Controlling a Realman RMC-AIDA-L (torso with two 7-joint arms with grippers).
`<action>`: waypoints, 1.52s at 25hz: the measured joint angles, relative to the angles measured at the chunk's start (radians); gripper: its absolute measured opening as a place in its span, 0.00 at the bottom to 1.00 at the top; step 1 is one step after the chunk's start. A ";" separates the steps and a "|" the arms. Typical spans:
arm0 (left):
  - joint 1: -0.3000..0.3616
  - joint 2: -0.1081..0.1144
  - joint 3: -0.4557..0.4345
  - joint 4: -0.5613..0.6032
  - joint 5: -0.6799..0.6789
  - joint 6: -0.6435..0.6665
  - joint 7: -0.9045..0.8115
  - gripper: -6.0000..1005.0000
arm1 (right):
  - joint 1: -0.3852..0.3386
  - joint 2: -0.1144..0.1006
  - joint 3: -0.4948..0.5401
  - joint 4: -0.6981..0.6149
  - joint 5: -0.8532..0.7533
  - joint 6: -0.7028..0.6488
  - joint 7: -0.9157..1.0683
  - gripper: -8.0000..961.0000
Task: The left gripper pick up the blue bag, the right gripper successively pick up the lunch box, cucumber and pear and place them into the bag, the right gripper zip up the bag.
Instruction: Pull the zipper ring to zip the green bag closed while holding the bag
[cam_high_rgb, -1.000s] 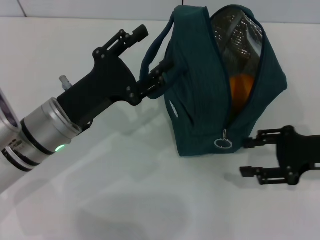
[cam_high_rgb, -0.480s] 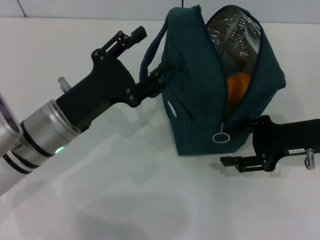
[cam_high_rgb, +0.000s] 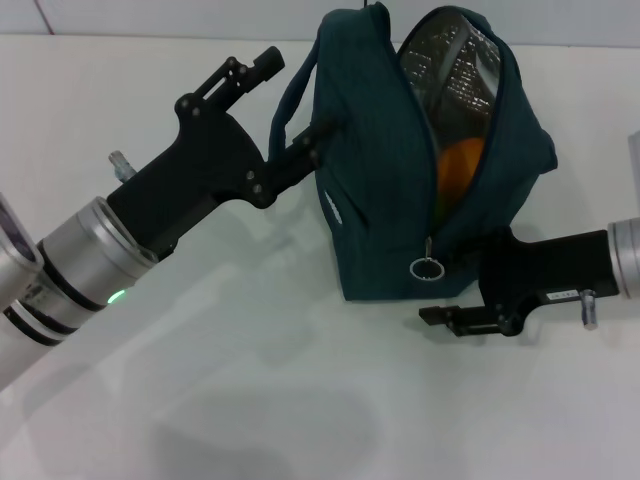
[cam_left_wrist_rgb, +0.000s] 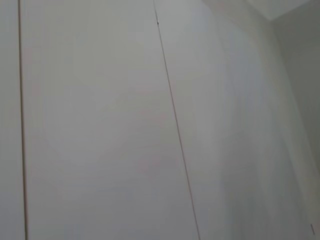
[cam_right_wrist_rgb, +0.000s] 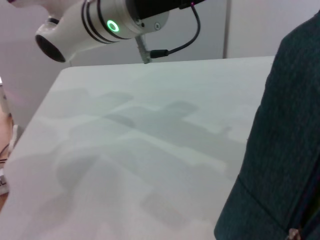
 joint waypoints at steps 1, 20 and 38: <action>0.000 0.000 0.000 0.000 -0.002 0.000 0.002 0.74 | 0.001 0.000 -0.016 -0.001 0.012 0.010 0.000 0.62; 0.013 0.001 0.000 -0.052 -0.004 0.000 0.066 0.73 | 0.001 -0.001 -0.209 -0.026 0.200 0.121 -0.110 0.15; 0.134 0.000 0.007 -0.147 0.010 -0.130 0.089 0.65 | -0.023 -0.002 -0.215 -0.127 0.314 0.107 -0.317 0.02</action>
